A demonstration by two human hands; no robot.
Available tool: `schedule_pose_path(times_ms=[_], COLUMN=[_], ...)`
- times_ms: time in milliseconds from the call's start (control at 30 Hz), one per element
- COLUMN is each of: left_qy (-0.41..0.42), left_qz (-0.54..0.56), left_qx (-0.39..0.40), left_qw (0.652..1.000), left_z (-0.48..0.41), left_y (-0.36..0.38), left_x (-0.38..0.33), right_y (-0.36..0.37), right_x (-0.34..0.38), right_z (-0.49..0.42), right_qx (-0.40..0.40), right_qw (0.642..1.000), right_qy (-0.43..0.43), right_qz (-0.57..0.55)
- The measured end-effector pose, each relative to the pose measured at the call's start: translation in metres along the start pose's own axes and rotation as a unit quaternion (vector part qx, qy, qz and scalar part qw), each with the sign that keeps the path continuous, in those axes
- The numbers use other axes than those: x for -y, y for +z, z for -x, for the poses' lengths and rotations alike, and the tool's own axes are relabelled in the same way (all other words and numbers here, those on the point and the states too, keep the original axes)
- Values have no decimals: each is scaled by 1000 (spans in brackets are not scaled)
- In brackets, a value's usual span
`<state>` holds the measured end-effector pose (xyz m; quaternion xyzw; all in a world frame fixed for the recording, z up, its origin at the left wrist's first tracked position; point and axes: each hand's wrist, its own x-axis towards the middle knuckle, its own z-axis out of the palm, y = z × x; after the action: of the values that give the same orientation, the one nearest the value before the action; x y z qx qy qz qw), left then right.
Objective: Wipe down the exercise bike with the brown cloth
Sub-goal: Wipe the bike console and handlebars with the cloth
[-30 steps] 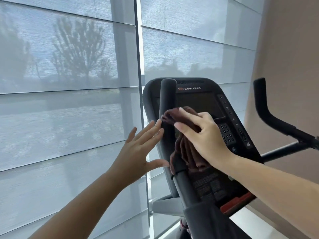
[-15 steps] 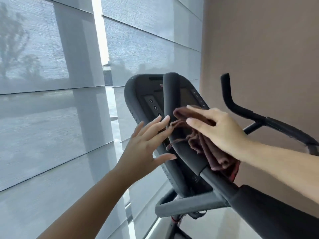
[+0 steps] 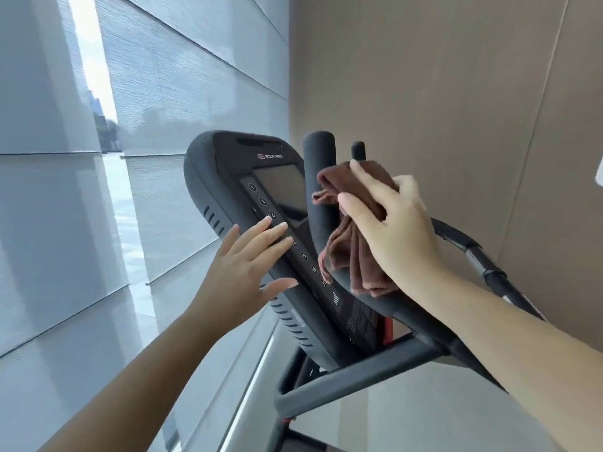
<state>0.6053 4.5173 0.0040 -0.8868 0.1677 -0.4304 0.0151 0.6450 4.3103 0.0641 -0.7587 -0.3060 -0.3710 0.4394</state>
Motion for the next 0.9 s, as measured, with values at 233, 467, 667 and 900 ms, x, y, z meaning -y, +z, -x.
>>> schedule_pose_path(times_ms=[233,467,667,900], left_qy=[37,112,143,190], left_qz=[-8,-29,-23,-10], left_qx=[-5,-73,-113,-171], left_qw=[999,991,983,967], left_z=[-13,-31,-38,-42], left_y=[26,35,42,48], left_x=[41,66,76,84], right_y=[35,38,48,71], right_x=[10,12,19,33], right_z=[10,17,16,11], right_qx=[-49,-101,-111,-243], right_qw=[996,978,978,945], right_qy=[-31,-71,-46,-40], right_qz=[75,166,170,216])
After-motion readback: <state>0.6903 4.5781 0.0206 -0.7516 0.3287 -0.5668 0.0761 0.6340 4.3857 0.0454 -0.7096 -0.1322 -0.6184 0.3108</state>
